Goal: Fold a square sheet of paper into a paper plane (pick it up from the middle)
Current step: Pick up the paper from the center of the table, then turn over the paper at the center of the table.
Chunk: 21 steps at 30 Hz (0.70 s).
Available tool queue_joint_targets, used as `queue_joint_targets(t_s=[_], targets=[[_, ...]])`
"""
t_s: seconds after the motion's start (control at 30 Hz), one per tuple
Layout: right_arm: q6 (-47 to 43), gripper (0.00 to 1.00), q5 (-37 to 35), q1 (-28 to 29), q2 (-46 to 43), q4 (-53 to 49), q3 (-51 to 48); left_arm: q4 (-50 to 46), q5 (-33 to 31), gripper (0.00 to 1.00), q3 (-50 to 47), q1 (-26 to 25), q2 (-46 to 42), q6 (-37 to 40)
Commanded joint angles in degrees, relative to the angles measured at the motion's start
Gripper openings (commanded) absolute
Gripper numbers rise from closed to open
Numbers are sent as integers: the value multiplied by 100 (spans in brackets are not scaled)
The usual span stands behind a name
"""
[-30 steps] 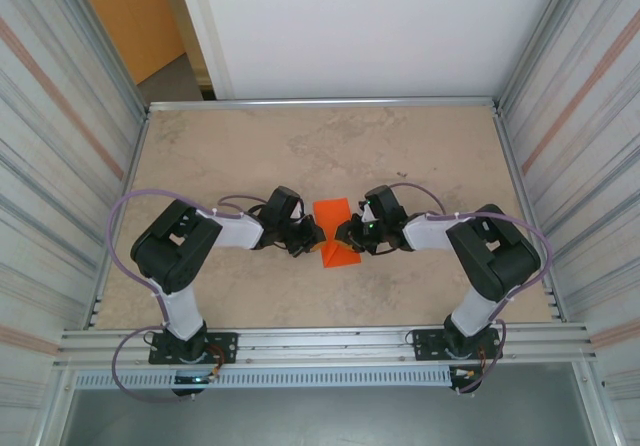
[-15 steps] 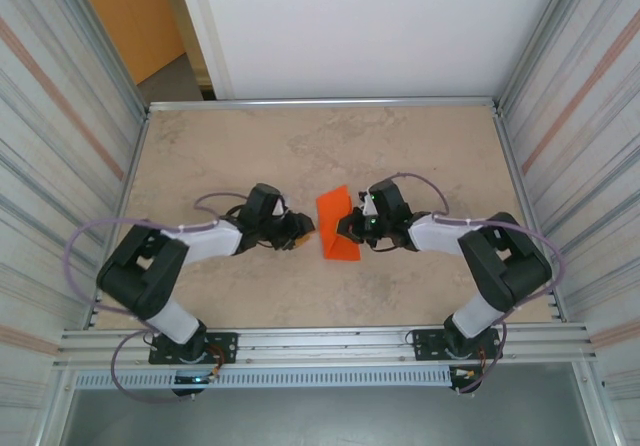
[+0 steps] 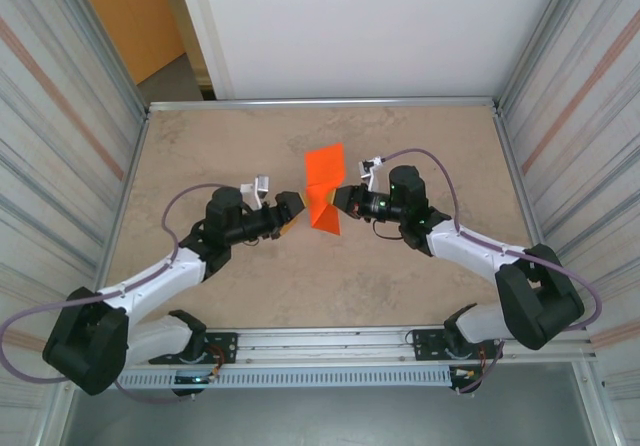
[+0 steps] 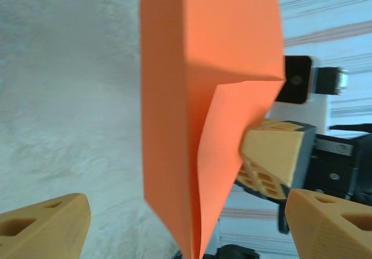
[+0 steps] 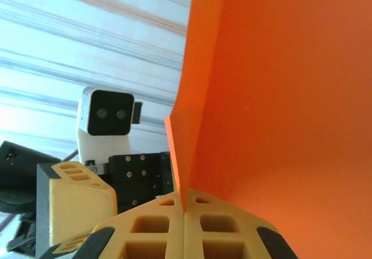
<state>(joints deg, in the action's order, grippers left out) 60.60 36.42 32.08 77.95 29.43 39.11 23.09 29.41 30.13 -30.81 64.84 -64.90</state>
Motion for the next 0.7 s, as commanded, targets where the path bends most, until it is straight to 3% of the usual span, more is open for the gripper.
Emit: queue_joint_targets(t_s=[0.0,0.17,0.5,0.67], targets=[[417,4,381,104,-116,565,148,632,321,87,-60,7,-110,-200],[879,5,589,123,-19,950,180,908,494,81,-8,-22,-144,-251],[1036,7,734,125,-1,979,178,979,512,50,36,-51,-239,-258],[998,9,796,105,27,903,126,960,425,41,53,-44,-293,-237]])
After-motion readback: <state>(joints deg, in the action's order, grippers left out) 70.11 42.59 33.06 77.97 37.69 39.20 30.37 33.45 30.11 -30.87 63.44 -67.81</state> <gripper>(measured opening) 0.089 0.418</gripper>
